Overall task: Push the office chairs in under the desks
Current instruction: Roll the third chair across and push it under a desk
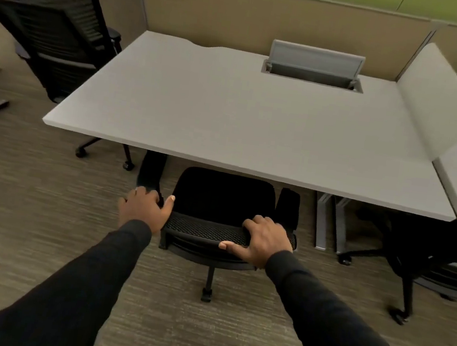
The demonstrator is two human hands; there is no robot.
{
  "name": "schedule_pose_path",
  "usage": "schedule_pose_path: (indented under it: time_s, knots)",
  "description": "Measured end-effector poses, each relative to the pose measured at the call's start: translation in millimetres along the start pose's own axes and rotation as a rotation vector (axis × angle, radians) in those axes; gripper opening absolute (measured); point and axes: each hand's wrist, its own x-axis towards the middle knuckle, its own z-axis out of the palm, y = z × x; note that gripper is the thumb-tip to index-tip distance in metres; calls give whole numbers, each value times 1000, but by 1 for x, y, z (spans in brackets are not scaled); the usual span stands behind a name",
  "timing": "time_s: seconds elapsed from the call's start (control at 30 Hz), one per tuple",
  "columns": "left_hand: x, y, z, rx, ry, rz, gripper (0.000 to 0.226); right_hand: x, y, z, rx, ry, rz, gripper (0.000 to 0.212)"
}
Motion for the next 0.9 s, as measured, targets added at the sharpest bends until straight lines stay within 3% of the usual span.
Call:
schedule_pose_path:
  time_s: [0.57,0.9]
  knots:
    - [192,39,7,9,1,63,73,153,42,-18,15,-6,163,108]
    - [184,72,11,2,-25,105,75,154,79,-16,67,-48,187,108]
